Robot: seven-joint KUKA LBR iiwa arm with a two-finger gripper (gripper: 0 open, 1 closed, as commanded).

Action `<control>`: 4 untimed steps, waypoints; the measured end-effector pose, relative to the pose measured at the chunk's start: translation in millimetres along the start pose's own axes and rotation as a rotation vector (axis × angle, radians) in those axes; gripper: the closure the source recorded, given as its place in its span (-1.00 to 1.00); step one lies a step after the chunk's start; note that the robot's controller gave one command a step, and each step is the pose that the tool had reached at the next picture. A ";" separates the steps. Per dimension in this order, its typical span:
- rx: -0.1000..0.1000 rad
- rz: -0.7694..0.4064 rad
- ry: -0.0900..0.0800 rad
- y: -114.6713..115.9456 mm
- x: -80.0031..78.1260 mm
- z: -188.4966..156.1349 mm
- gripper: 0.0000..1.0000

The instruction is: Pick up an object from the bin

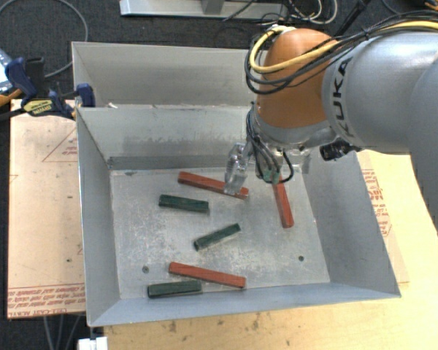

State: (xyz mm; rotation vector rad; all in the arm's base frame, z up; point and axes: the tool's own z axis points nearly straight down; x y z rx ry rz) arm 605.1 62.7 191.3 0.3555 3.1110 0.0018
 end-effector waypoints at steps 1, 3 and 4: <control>0.001 -0.004 0.007 1.6 2.1 5.0 -1.00; -0.001 -0.246 0.008 20.2 -47.9 120.7 1.00; -0.002 -0.262 -0.002 27.2 -48.9 -22.8 1.00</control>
Offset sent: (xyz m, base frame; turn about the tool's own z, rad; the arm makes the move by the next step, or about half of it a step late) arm 0.0000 0.0000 0.0000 0.0000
